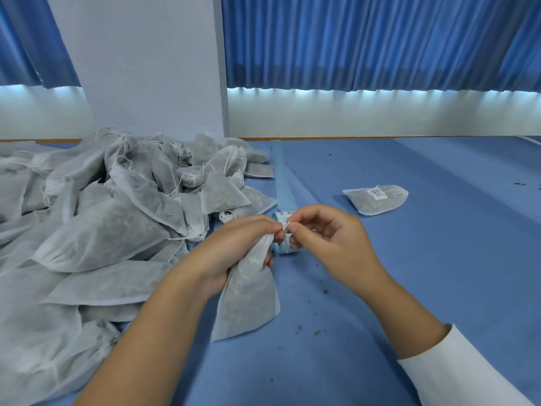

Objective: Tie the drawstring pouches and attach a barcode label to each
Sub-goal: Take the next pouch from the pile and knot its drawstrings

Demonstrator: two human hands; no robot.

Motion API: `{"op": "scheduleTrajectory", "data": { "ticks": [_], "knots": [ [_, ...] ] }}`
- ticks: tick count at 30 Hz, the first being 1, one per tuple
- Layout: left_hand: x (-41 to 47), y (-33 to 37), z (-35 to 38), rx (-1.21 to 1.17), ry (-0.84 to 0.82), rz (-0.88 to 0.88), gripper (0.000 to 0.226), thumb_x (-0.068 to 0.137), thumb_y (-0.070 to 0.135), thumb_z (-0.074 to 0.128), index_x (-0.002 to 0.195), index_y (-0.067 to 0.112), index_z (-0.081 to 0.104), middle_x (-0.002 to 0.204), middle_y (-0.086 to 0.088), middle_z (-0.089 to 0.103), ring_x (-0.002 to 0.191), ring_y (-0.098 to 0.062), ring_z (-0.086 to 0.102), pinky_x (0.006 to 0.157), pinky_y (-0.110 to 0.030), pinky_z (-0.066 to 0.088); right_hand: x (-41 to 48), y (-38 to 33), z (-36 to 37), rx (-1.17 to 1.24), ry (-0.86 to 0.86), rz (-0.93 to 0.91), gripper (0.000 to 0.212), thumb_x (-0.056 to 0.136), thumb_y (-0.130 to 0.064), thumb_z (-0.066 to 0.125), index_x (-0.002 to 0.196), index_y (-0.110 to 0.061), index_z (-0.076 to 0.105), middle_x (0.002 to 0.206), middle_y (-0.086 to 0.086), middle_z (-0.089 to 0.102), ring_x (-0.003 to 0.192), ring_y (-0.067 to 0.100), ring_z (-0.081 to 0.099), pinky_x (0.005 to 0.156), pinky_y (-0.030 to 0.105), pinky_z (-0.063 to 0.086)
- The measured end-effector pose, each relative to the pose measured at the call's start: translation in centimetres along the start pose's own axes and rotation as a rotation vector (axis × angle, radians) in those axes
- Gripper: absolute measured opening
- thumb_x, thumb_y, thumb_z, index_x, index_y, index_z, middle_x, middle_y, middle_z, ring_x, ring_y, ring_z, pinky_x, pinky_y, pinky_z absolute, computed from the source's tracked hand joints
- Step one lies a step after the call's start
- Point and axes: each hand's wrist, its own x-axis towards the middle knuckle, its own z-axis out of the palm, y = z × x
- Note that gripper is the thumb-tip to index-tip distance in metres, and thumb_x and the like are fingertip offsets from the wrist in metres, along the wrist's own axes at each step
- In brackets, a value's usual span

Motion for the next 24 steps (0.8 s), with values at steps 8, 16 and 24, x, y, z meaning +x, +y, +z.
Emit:
{"op": "scheduleTrajectory", "data": {
  "ticks": [8, 16, 24],
  "knots": [
    [0.19, -0.45, -0.16, -0.009, -0.014, -0.004, 0.024, 0.096, 0.018, 0.059, 0.074, 0.017, 0.068, 0.088, -0.02, 0.059, 0.047, -0.015, 0.054, 0.071, -0.035, 0.046, 0.15, -0.19, 0.02, 0.111, 0.009, 0.032, 0.009, 0.088, 0.006, 0.064, 0.088, -0.002, 0.068, 0.079, 0.007, 0.074, 0.074, 0.019, 0.073, 0.067, 0.017, 0.054],
    [0.37, -0.57, 0.17, -0.032, -0.024, 0.031, 0.024, 0.098, 0.015, 0.054, 0.077, 0.011, 0.066, 0.069, -0.001, 0.06, 0.048, -0.012, 0.05, 0.061, -0.028, 0.047, 0.26, -0.44, -0.06, 0.064, 0.009, 0.031, 0.016, 0.088, 0.002, 0.066, 0.085, -0.013, 0.069, 0.073, -0.005, 0.07, 0.066, 0.009, 0.063, 0.066, 0.02, 0.053],
    [0.73, -0.69, 0.06, -0.135, 0.094, 0.039, 0.013, 0.095, 0.009, 0.057, 0.089, 0.007, 0.068, 0.074, -0.005, 0.062, 0.048, -0.011, 0.05, 0.056, -0.024, 0.049, 0.61, -0.16, -0.46, 0.16, 0.04, 0.083, 0.012, 0.09, 0.0, 0.063, 0.088, -0.011, 0.068, 0.074, -0.004, 0.072, 0.066, 0.007, 0.065, 0.066, 0.018, 0.053]
  ]
}}
